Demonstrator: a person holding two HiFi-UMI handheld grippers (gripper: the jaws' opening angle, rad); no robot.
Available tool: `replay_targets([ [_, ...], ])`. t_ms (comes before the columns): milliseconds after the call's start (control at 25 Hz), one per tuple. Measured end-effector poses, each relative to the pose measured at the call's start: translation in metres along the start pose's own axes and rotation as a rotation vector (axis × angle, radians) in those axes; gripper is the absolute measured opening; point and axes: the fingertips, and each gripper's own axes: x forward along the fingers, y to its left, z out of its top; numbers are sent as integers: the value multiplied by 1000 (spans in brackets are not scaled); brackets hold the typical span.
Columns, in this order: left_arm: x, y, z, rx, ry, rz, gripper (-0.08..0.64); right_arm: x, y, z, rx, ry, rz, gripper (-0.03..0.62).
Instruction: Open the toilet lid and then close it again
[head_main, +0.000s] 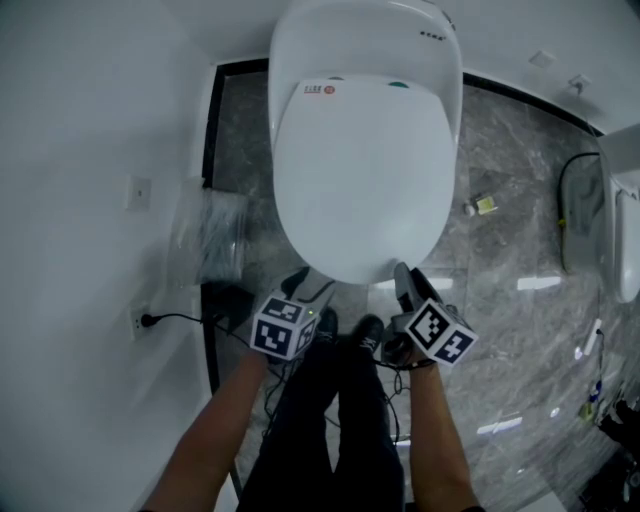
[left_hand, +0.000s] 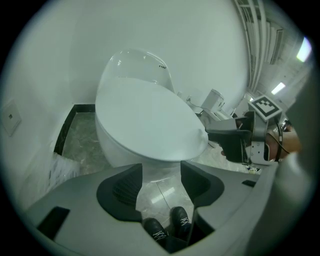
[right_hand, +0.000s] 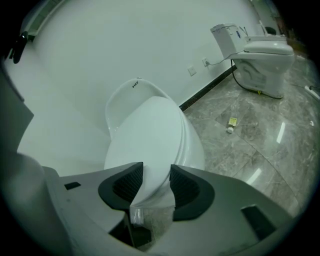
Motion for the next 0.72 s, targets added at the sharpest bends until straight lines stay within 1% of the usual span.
replay_targets([
  [160,-2,-8,1,9,-2,-10,245,-8,6,6,27,-15,14,177],
  [360,-6,-21,14,18,-28,-23,234,-18,15,14,43,-22,31,170],
  [480,-10,-26,20,34,-46,-23,210,-24,21,19,61,-30,42,170],
  [600,-13,-30,28,63,-64,-9,152,-30,26,25,77,-41,56,170],
  [720,-21,-34,36,94,-79,-3,130,-36,32,29,73,-44,64,170],
])
